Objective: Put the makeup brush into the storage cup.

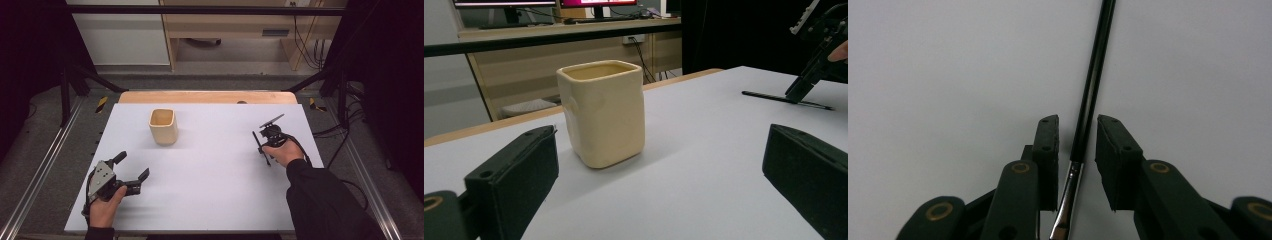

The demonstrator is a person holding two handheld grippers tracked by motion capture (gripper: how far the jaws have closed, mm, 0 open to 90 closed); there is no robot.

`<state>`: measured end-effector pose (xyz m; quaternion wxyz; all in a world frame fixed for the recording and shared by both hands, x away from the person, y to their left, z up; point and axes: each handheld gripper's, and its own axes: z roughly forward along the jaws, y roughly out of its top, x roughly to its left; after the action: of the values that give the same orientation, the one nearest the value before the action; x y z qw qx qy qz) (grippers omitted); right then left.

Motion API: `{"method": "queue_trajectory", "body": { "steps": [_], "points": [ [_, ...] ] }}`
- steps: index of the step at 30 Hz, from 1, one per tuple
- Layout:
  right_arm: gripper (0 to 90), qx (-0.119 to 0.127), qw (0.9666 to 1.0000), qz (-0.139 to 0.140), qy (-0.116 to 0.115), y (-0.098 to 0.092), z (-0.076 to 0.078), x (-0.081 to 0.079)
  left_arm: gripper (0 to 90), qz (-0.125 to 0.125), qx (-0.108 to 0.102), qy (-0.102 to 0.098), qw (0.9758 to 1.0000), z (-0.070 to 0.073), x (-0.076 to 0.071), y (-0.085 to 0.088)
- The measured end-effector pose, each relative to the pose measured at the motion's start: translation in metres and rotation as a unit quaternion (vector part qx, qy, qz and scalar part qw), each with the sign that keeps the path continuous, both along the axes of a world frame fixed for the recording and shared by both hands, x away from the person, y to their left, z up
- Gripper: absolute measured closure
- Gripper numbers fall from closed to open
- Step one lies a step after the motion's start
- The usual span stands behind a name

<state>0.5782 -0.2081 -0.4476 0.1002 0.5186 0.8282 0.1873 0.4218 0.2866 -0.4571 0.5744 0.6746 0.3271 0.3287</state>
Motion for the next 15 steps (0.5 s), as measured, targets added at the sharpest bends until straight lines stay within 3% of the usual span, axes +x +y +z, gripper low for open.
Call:
{"method": "queue_trajectory", "body": {
  "steps": [15],
  "points": [
    [76.1, -0.008, 0.9999, -0.007, 0.013, 0.0005, -0.0011, 0.0005, 1.2, 0.0, 0.0, 0.0, 1.0, 0.0, 0.0001, 0.0002]
  ]
}}
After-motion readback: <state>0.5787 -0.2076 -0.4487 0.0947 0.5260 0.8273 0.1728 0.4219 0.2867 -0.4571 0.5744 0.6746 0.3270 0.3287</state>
